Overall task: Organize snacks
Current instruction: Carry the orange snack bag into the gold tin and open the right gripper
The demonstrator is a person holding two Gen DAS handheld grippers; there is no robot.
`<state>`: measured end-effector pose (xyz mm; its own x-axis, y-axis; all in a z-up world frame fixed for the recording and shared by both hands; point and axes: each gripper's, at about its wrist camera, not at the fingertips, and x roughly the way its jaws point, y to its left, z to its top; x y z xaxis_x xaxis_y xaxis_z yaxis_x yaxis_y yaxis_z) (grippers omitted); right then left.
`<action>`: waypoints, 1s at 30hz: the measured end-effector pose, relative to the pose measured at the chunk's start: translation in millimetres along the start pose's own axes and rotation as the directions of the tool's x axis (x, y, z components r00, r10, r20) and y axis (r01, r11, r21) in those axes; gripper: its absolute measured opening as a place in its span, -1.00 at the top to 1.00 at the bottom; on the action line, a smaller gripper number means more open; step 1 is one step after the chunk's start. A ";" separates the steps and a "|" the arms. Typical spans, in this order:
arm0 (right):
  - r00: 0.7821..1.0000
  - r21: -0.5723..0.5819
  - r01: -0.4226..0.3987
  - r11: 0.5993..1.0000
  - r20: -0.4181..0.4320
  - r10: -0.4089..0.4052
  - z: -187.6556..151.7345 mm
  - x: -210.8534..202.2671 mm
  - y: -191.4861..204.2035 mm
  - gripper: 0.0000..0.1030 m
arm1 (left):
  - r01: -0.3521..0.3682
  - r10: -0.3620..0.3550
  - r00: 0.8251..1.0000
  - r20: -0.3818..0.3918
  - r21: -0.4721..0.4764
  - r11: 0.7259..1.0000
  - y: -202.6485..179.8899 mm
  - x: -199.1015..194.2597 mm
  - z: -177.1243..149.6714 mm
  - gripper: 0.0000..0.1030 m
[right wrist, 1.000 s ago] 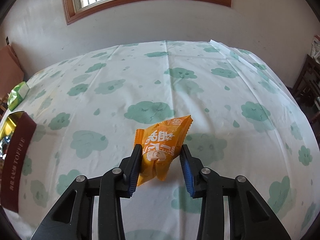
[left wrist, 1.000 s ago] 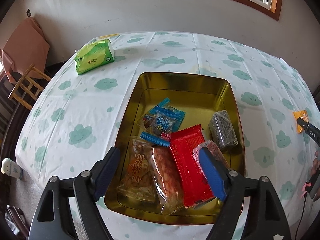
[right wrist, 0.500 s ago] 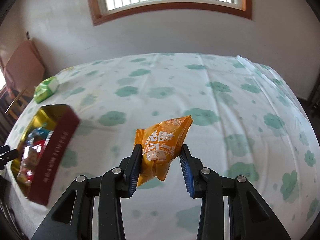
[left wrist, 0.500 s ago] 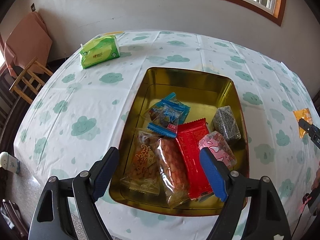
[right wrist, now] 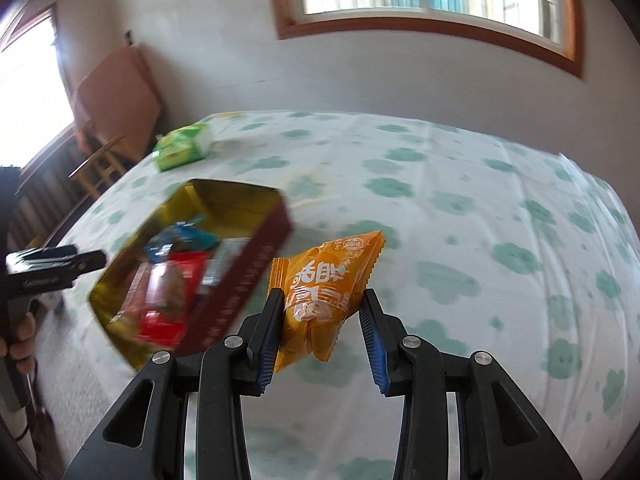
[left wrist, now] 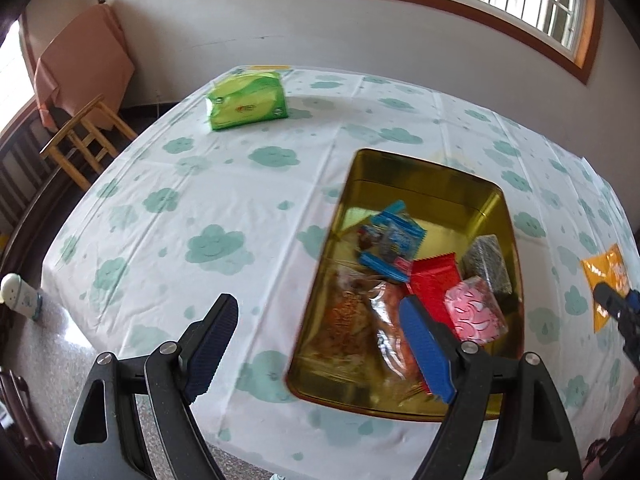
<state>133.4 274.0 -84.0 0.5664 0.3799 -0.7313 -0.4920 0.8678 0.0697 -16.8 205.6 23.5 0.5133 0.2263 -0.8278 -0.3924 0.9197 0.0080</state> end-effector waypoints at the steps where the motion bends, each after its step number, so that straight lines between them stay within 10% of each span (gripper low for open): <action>1: 1.000 -0.017 -0.020 1.000 0.000 0.020 0.4 -1.1 9.2 0.24 | -0.004 0.004 1.000 0.001 -0.005 1.000 2.7 -0.7 -0.1 -0.56; 19: 0.948 -0.249 -0.308 0.918 -0.160 0.275 60.5 156.6 287.6 0.24 | -0.028 0.028 1.000 0.002 -0.061 0.998 33.1 -3.9 -2.2 -0.56; 30: 0.942 -0.257 -0.301 0.918 -0.230 0.245 82.2 237.3 348.2 0.24 | -0.029 0.028 1.000 -0.011 -0.072 0.997 43.7 -0.7 -5.4 -0.56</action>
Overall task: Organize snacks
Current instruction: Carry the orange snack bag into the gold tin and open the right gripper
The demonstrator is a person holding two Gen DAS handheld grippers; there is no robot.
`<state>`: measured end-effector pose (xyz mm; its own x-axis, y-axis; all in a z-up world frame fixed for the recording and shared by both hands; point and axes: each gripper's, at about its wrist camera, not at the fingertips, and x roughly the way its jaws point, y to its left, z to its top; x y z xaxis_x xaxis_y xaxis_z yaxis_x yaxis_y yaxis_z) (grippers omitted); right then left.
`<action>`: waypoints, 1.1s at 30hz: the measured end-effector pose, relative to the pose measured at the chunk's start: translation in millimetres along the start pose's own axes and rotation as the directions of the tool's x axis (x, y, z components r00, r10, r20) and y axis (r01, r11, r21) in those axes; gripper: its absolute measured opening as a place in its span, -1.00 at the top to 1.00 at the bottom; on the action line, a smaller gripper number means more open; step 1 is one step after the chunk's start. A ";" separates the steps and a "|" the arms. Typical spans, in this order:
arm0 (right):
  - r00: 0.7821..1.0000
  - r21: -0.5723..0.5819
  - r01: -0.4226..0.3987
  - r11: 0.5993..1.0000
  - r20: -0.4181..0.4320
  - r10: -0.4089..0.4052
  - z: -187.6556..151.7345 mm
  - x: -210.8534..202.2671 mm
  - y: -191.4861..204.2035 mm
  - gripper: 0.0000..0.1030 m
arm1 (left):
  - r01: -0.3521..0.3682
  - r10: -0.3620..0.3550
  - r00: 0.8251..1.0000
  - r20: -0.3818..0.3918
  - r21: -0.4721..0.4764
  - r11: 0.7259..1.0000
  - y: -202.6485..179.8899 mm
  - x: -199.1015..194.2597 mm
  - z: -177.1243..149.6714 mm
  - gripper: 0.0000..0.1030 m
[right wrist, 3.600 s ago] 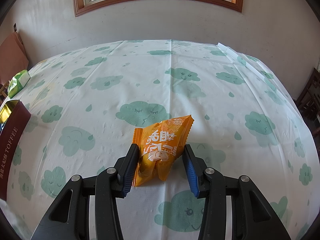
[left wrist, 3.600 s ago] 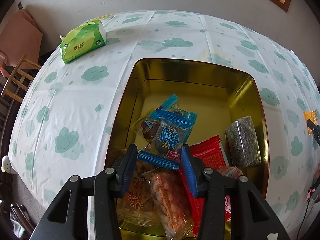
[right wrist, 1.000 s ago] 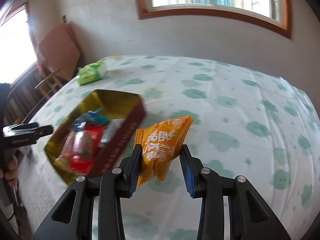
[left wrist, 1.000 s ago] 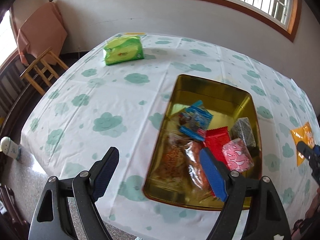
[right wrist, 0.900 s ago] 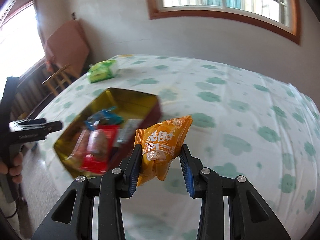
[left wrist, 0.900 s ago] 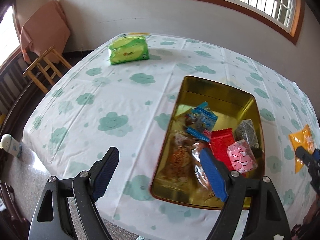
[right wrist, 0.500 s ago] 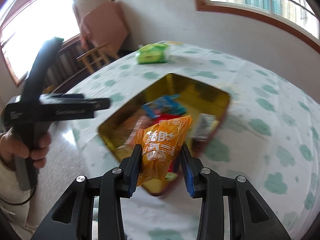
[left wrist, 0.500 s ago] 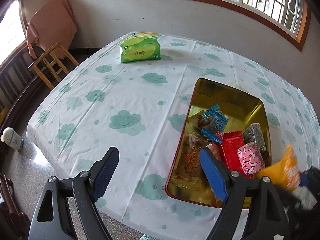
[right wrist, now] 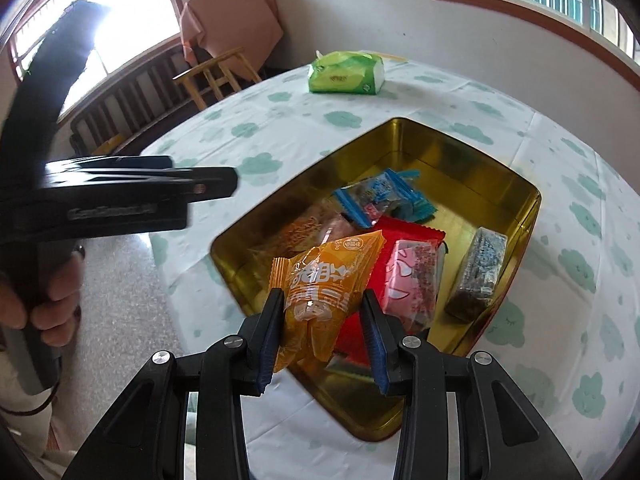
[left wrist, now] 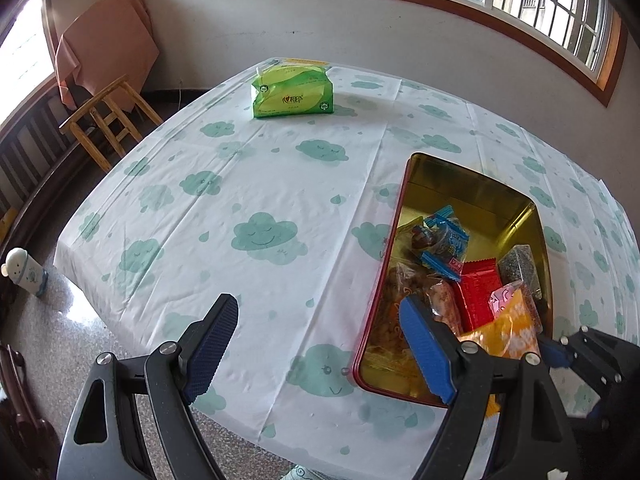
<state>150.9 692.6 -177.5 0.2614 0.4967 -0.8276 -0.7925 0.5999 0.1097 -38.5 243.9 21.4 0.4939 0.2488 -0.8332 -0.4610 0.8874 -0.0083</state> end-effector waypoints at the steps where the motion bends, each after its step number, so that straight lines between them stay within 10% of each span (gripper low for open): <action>1: 1.000 0.006 0.012 1.000 -0.003 -0.012 5.2 7.4 -1.1 0.24 | 0.002 -0.002 1.000 -0.001 0.000 1.000 0.6 0.3 -0.2 -0.56; 33: 0.979 0.148 0.198 0.969 0.026 -0.204 145.3 180.6 23.2 0.12 | 0.011 -0.010 1.000 -0.025 0.041 0.999 -13.8 -4.0 -15.8 -0.56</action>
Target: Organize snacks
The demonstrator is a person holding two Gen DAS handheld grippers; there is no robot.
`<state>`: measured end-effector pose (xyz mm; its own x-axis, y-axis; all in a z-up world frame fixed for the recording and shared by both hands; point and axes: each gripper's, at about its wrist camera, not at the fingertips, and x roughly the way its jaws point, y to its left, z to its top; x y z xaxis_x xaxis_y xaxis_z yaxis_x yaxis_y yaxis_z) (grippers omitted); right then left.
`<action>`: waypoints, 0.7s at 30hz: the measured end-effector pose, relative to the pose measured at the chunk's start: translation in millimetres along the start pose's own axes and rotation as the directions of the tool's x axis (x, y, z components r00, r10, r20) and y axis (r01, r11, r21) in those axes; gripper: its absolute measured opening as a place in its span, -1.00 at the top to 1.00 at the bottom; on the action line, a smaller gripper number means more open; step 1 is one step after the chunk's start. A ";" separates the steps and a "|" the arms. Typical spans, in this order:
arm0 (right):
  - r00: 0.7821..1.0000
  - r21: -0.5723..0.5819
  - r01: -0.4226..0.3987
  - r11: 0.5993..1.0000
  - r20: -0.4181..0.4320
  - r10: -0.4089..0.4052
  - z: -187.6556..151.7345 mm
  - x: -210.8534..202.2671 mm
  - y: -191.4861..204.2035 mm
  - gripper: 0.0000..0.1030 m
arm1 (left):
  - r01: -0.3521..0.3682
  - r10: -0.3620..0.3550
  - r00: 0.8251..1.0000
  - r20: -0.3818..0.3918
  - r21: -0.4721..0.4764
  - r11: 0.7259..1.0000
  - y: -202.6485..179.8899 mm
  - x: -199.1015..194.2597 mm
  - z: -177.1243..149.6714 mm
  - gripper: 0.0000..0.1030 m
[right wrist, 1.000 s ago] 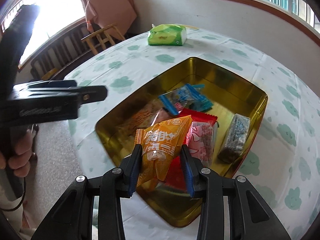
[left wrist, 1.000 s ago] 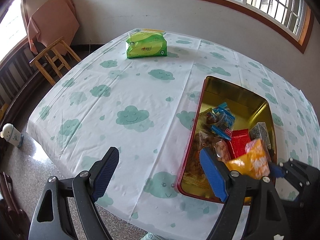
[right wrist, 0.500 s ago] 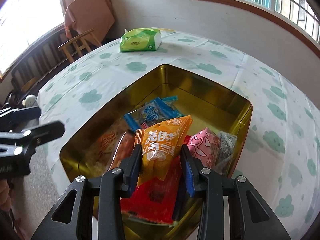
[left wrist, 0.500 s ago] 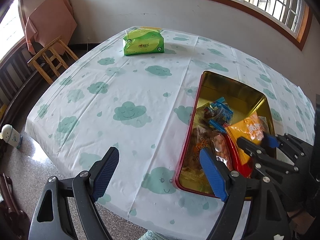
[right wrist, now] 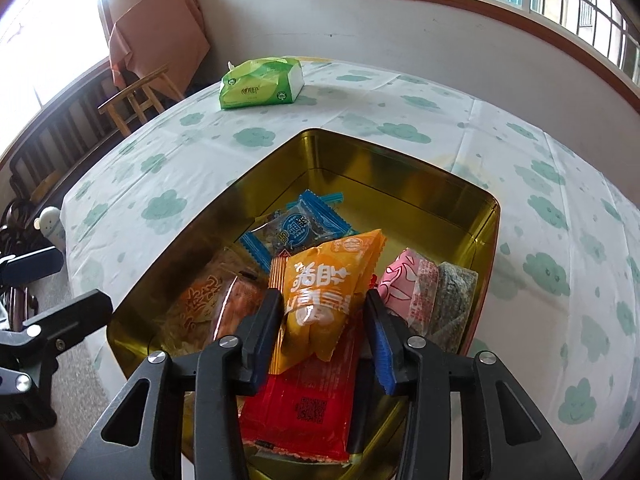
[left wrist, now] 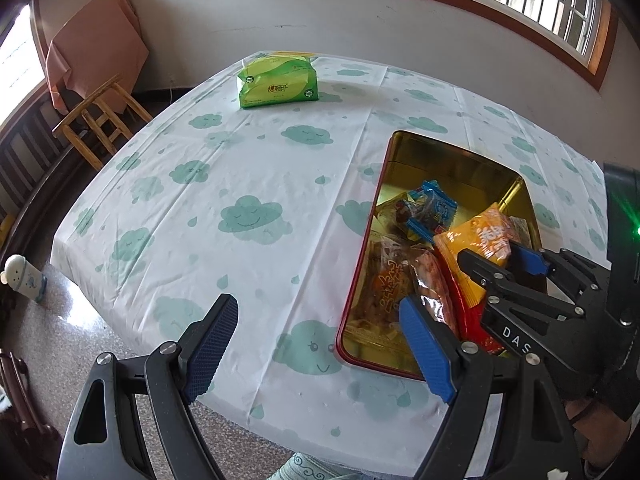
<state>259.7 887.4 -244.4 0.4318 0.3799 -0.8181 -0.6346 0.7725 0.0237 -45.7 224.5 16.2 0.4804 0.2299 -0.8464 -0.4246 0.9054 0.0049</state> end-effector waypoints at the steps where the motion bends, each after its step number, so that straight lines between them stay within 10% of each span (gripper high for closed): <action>1: 1.000 -0.001 0.000 1.000 0.001 0.000 0.5 -1.0 1.1 0.10 | 0.000 0.000 1.000 0.001 0.000 1.000 -0.3 -0.3 -0.1 -0.56; 15: 0.998 0.047 0.034 0.998 0.043 -0.036 6.6 -19.1 15.1 -0.85 | -0.013 0.013 1.000 0.020 -0.003 1.000 0.9 -10.6 -1.2 -0.67; 21: 0.997 0.088 0.076 0.993 0.020 -0.078 -3.5 -23.0 6.2 -0.95 | -0.015 0.014 1.000 0.021 0.010 1.000 -4.9 -12.6 -3.0 -0.70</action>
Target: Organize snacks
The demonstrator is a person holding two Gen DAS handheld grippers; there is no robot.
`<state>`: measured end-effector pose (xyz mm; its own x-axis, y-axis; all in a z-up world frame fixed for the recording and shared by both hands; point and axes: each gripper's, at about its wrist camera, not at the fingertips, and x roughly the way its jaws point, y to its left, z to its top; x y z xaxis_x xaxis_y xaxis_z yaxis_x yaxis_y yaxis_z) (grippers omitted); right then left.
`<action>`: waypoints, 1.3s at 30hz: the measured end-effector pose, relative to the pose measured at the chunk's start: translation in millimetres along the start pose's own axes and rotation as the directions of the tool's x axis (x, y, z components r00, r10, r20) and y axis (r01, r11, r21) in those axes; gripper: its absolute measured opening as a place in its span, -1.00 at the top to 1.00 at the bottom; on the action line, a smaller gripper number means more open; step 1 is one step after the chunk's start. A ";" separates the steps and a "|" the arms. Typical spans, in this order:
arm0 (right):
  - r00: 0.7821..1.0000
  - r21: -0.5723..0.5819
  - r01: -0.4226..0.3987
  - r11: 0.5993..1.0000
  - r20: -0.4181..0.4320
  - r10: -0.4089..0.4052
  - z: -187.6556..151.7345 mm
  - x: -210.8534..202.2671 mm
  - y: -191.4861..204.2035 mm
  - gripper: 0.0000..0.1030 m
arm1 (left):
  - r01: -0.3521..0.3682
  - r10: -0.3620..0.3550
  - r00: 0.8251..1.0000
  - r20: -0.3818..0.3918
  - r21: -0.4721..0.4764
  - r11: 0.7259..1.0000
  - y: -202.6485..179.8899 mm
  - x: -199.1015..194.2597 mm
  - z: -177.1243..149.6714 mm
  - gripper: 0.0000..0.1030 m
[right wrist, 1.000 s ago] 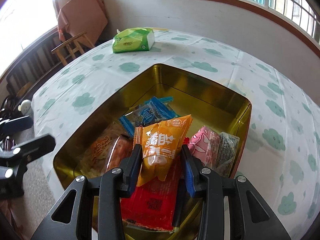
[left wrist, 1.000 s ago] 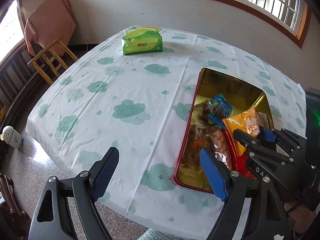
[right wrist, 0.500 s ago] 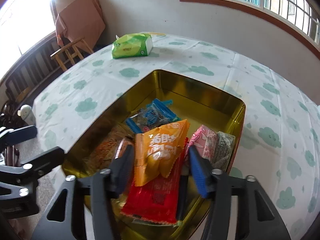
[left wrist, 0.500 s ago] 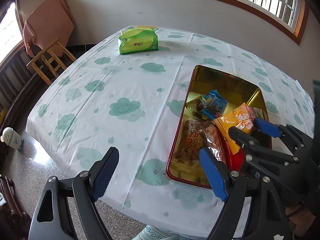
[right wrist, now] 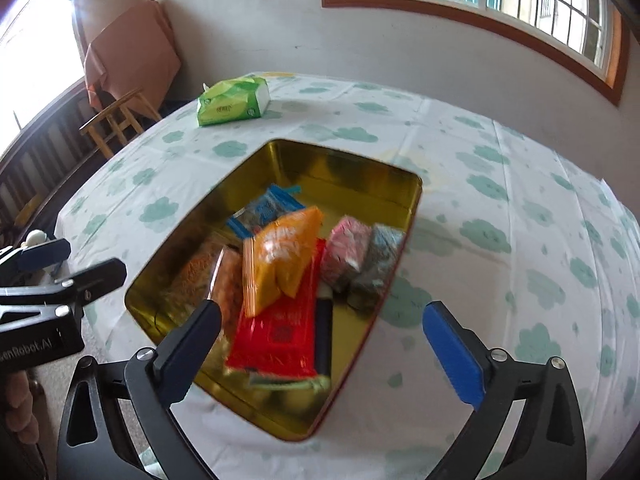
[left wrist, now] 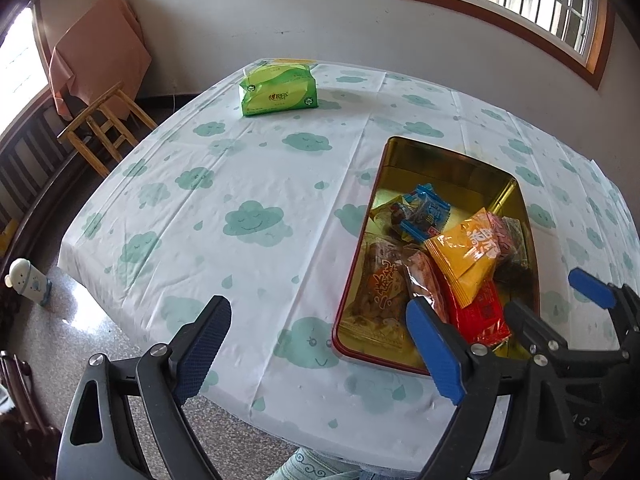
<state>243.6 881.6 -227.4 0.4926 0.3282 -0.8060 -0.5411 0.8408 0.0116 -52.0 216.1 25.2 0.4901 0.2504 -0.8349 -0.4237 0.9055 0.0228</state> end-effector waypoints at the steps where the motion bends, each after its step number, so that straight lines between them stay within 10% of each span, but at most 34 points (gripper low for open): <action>1: 1.000 0.004 -0.003 1.000 -0.012 0.003 -3.0 0.7 -1.5 -0.95 | -0.001 0.001 1.000 0.000 0.004 1.000 -1.5 -0.3 -0.4 -0.70; 39: 0.997 -0.015 0.010 1.000 -0.070 -0.011 -21.4 8.1 8.3 -0.96 | -0.011 0.012 1.000 -0.022 0.041 0.999 -19.2 0.8 0.1 -0.71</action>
<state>228.6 882.0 -246.6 0.4492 0.2880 -0.8458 -0.5462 0.8376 -0.0049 -43.4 198.9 24.2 0.4681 0.2533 -0.8466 -0.3978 0.9159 0.0541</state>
